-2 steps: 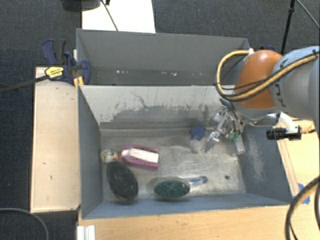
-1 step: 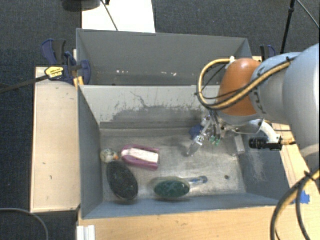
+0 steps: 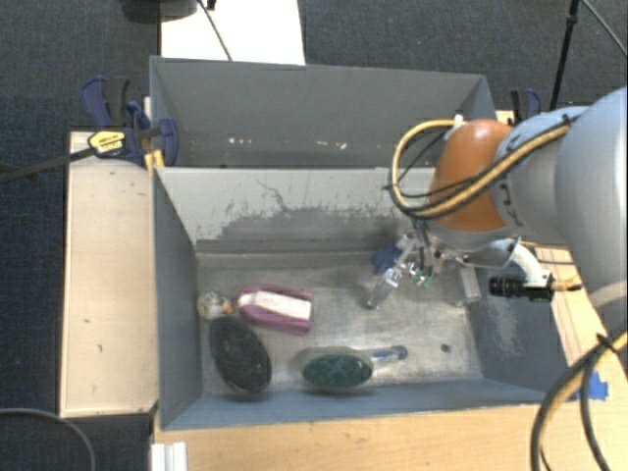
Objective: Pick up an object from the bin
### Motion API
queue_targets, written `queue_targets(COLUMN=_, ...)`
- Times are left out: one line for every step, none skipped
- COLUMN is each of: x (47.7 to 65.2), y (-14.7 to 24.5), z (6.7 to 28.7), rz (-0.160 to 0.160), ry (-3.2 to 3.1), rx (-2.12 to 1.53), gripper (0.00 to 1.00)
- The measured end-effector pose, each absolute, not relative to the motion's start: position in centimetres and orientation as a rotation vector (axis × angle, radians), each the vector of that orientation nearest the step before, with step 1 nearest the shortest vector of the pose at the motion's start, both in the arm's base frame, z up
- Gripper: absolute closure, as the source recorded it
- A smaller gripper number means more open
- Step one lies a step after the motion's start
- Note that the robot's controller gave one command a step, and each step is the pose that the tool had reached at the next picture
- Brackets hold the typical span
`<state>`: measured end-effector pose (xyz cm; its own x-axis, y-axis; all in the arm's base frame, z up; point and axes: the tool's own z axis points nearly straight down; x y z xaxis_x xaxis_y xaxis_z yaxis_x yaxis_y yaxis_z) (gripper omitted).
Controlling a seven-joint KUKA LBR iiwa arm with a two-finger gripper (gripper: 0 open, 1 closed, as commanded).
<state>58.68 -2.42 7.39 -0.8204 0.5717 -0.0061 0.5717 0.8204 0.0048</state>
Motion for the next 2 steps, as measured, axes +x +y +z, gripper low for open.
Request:
queue_targets(x=58.8, y=-2.6, z=7.6, rz=0.002, ry=2.986, rx=0.931, gripper=1.00)
queue_targets(x=57.6, y=-3.7, z=19.7, rz=0.003, ry=2.996, rx=0.914, gripper=1.00)
